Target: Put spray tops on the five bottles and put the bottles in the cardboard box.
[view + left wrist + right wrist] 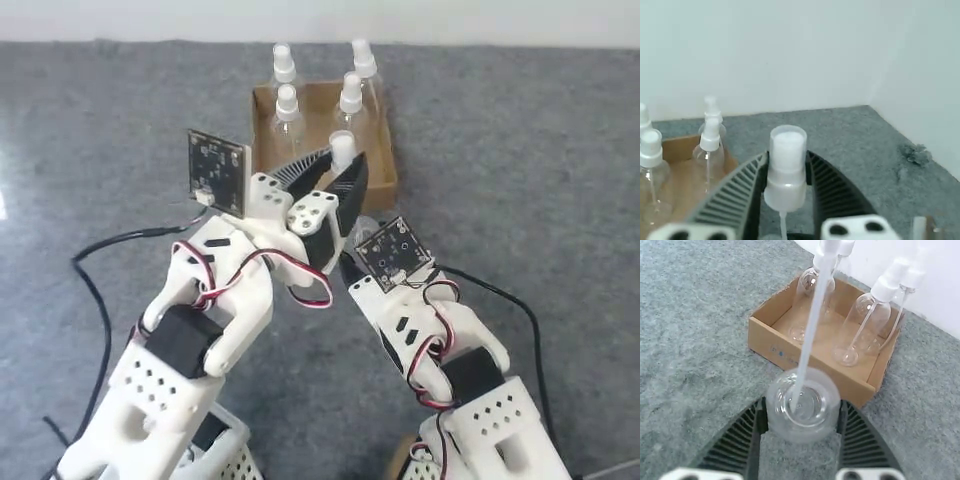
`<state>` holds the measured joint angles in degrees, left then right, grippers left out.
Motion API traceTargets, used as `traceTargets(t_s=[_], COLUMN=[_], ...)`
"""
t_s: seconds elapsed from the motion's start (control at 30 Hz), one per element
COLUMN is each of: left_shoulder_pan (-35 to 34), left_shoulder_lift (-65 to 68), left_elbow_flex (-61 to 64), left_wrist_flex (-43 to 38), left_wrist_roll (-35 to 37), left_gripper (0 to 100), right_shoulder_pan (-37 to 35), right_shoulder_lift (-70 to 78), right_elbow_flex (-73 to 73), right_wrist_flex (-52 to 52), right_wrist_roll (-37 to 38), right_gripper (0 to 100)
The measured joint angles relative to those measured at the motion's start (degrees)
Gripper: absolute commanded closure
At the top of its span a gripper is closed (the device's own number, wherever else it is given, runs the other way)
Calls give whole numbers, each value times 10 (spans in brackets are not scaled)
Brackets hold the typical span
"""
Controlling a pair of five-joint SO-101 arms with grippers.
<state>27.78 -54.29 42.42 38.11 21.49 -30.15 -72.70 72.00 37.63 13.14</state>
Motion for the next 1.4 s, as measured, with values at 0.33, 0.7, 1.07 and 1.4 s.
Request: traceTargets(t_s=[0.33, 0.7, 1.07, 1.4], left_shoulder_pan=[2, 22, 75, 79], left_shoulder_lift=[-4, -4, -3, -3], left_elbow_flex=[17, 25, 55, 56], left_wrist_flex=[0, 2, 2, 2], left_wrist_roll=[1, -27, -68, -73], left_gripper=[987, 986, 973, 821], right_shoulder_pan=[0, 1, 21, 24], right_shoulder_lift=[-129, -149, -151, -154], right_elbow_flex=[33, 40, 40, 40], right_wrist_flex=[40, 40, 40, 40], right_wrist_roll=[1, 1, 1, 1], right_gripper=[925, 928, 929, 929])
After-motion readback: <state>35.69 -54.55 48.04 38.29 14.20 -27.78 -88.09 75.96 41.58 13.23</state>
